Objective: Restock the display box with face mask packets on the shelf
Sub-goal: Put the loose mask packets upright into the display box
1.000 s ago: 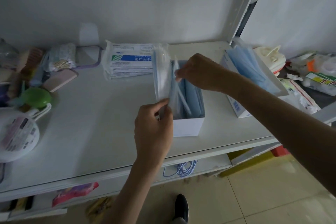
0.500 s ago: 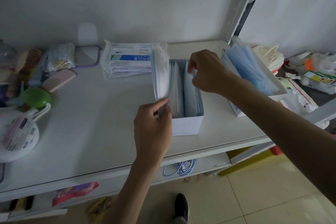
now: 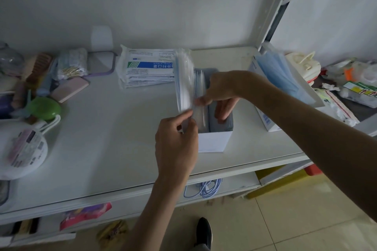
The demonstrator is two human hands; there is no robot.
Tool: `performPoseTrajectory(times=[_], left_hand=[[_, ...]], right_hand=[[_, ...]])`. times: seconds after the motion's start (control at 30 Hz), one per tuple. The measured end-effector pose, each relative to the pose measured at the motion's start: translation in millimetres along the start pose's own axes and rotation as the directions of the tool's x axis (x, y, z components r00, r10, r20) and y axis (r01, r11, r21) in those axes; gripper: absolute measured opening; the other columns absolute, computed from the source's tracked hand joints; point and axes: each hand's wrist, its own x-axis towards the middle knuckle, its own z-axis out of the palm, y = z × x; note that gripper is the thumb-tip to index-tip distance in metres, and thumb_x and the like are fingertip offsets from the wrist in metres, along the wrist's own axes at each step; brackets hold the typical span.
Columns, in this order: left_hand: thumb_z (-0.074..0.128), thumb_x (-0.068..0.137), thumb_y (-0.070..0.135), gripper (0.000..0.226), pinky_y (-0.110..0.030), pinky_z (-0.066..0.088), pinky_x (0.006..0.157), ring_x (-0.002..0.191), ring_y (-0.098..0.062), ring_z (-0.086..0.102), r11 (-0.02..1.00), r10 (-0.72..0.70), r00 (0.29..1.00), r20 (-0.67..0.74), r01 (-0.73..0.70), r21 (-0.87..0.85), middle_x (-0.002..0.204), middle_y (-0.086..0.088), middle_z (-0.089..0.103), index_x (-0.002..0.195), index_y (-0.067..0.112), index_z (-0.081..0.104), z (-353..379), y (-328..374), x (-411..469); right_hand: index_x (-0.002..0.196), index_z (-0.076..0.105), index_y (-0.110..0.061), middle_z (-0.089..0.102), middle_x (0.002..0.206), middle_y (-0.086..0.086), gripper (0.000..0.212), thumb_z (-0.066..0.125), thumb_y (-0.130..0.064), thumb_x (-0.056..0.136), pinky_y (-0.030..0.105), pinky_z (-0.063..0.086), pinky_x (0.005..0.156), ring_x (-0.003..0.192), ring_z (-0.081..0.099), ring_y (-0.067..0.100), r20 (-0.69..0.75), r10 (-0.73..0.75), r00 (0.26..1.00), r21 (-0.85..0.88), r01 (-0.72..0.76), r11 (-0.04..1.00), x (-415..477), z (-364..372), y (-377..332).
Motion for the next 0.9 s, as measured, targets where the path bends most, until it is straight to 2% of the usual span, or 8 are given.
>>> performPoseTrajectory(times=[0.1,0.23,0.37,0.47,0.57,0.67,0.83,0.9], left_hand=[[0.059,0.09,0.029,0.027,-0.032,0.052,0.09,0.098,-0.015,0.068,1.0,-0.019,1.0,-0.006,0.019,-0.022,0.1,0.004,0.075,0.113,0.03,0.073,-0.1,4.5,-0.6],[0.055,0.093,0.02,0.029,-0.027,0.052,0.089,0.099,-0.01,0.067,1.0,-0.006,1.0,-0.024,0.007,0.017,0.108,0.007,0.074,0.115,0.026,0.073,0.4,8.0,-1.5],[0.053,0.093,0.019,0.031,-0.028,0.05,0.095,0.107,-0.006,0.064,0.999,0.023,1.0,-0.015,-0.022,0.049,0.118,0.01,0.07,0.117,0.026,0.071,2.4,5.2,-0.5],[0.053,0.092,0.024,0.031,-0.03,0.05,0.096,0.108,-0.007,0.064,0.998,0.018,1.0,-0.016,-0.017,0.063,0.118,0.009,0.069,0.117,0.03,0.07,4.0,3.7,-0.5],[0.058,0.091,0.034,0.03,-0.024,0.047,0.094,0.107,-0.007,0.063,0.996,0.029,0.999,-0.017,-0.027,0.086,0.117,0.009,0.069,0.118,0.031,0.07,3.9,3.3,-1.9],[0.059,0.09,0.03,0.031,-0.024,0.046,0.094,0.106,-0.008,0.064,0.995,0.031,0.999,-0.025,-0.029,0.094,0.117,0.008,0.07,0.118,0.029,0.07,2.6,4.0,-1.5],[0.055,0.09,0.02,0.032,-0.033,0.05,0.096,0.105,-0.01,0.065,0.996,0.05,0.998,-0.034,-0.047,0.081,0.116,0.005,0.07,0.118,0.025,0.071,4.1,4.6,-1.7],[0.055,0.091,0.021,0.032,-0.028,0.049,0.095,0.105,-0.01,0.064,0.994,0.061,0.997,-0.037,-0.057,0.088,0.116,0.004,0.07,0.118,0.026,0.07,4.6,2.8,-1.6]], right_hand=[[0.111,0.051,0.001,0.069,0.095,0.025,0.033,0.069,-0.016,0.088,0.043,0.062,0.073,0.074,0.074,0.035,0.005,-0.014,1.0,0.132,0.014,0.991,-1.6,2.6,6.6],[0.109,0.057,0.0,0.066,0.089,0.008,0.028,0.068,-0.017,0.089,0.02,0.054,0.048,0.058,0.071,0.013,-0.056,-0.072,0.996,0.14,0.079,0.987,-7.5,1.3,18.1],[0.116,0.06,-0.003,0.07,0.097,0.009,0.036,0.069,-0.023,0.088,0.035,0.056,0.083,0.09,0.069,0.024,-0.127,-0.127,0.984,0.129,0.143,0.981,-6.4,4.3,30.6],[0.111,0.059,-0.004,0.07,0.09,0.015,0.023,0.065,-0.005,0.089,0.035,0.061,0.073,0.08,0.074,0.028,-0.081,-0.103,0.991,0.346,0.125,0.93,-7.9,7.0,32.4],[0.117,0.049,-0.007,0.064,0.094,0.012,0.037,0.066,-0.001,0.085,0.028,0.059,0.062,0.077,0.067,0.022,-0.208,-0.11,0.972,0.195,0.151,0.969,-5.6,11.0,32.9],[0.127,0.042,-0.018,0.053,0.082,0.004,0.052,0.064,0.003,0.084,0.019,0.045,0.046,0.065,0.054,0.014,-0.287,-0.201,0.937,0.111,0.241,0.964,-5.5,14.4,37.4],[0.105,0.067,-0.001,0.069,0.094,0.013,0.018,0.059,-0.006,0.09,0.03,0.061,0.07,0.082,0.07,0.026,-0.274,-0.19,0.943,0.184,0.245,0.952,-5.5,15.3,42.7],[0.097,0.07,0.0,0.071,0.087,0.012,0.02,0.068,-0.018,0.088,0.029,0.06,0.069,0.076,0.07,0.024,-0.321,-0.207,0.924,0.044,0.233,0.971,-4.6,19.2,40.0]])
